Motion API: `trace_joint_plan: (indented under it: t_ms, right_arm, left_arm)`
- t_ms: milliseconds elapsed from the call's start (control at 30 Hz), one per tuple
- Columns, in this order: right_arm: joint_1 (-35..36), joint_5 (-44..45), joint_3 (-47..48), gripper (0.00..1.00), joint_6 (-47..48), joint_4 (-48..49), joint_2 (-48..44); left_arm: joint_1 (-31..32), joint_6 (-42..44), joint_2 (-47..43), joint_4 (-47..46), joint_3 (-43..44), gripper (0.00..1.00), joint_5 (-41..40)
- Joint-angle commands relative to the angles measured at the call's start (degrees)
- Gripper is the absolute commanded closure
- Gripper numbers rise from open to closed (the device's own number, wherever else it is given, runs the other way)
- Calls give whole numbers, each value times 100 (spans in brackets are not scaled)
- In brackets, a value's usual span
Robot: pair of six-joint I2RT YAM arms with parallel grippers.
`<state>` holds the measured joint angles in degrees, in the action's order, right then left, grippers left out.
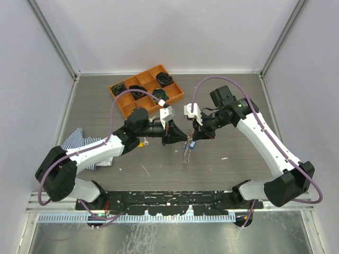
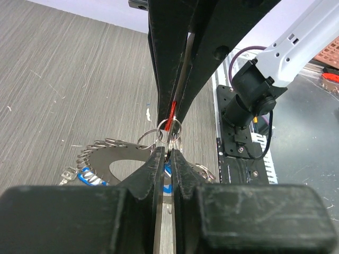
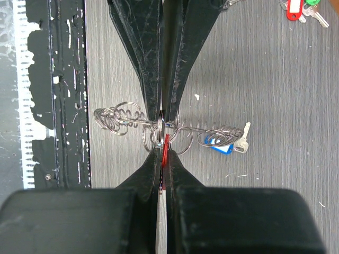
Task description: Remove the keys from the keyring
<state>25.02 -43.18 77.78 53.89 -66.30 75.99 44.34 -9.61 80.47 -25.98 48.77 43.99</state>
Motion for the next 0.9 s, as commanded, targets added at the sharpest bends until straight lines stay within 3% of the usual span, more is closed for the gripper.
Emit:
trace_joint_plan:
  t_ms: [0,533,667,733,867]
  right_arm:
    - [-14,-286,55,99,52,38,-223]
    - [-10,-226,71,99,-60,109,-200]
    - [-11,-205,50,99,-84,134,-211]
    - [-14,-192,61,99,-102,135,-222]
    - [-41,-116,58,99,-163,167,-292]
  left_arm:
    - [47,149,-26,28,236,91,52]
    - [218,322,97,324,467,88,4]
    - [257,363,120,372,498,91,-12]
    - [262,422,127,453,523,100,-52]
    - [265,715,-68,647,433,100,-226]
